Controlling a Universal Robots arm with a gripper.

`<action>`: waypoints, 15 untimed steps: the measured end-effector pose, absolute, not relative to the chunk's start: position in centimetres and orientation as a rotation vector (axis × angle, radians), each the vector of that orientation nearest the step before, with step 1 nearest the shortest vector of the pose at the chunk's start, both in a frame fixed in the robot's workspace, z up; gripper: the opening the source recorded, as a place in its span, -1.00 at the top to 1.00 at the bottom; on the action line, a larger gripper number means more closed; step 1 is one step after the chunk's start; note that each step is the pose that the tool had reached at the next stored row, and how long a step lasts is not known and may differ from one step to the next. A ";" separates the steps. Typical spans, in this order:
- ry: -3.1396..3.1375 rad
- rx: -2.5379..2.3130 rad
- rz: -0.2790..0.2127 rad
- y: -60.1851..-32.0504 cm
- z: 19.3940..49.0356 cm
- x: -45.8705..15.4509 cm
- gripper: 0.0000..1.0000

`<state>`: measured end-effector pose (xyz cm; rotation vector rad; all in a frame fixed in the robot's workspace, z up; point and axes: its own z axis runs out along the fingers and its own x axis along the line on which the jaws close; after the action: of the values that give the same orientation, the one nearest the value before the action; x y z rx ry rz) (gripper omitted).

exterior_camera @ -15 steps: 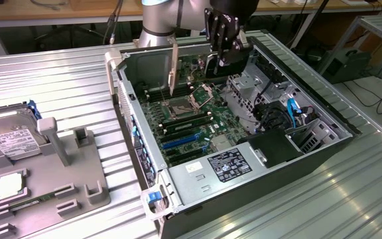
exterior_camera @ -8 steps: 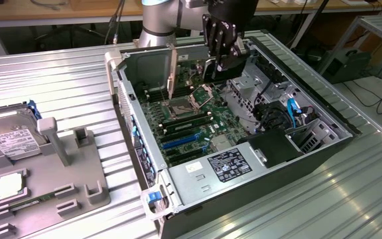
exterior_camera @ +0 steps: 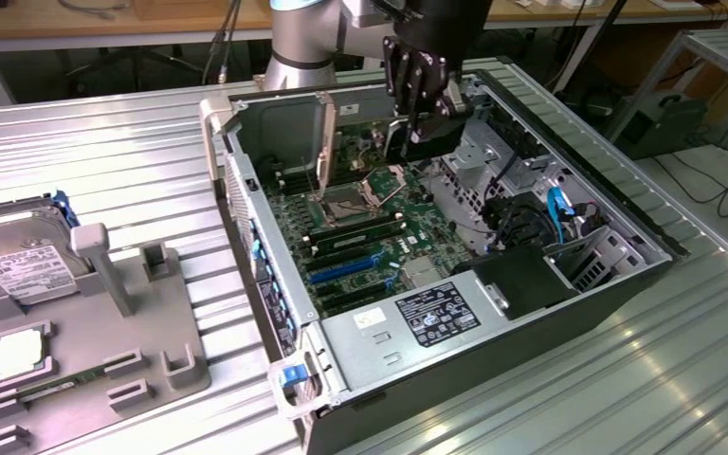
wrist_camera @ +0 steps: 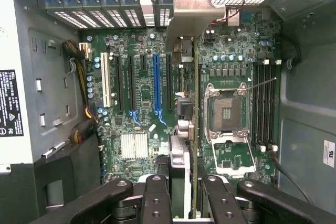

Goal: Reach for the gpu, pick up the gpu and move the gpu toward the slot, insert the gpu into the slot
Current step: 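Insert the gpu into the slot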

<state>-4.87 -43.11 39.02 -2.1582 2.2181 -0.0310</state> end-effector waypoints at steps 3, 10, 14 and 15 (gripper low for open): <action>2.217 -2.159 -0.031 -43.1 38.8 -4.9 0.44; 2.217 -2.158 -0.032 -43.1 37.6 -5.0 0.44; 2.217 -2.158 -0.032 -43.1 37.1 -5.0 0.44; 2.217 -2.158 -0.032 -43.1 37.0 -5.0 0.44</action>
<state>-4.98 -43.12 36.96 -2.1582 2.2172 -0.0317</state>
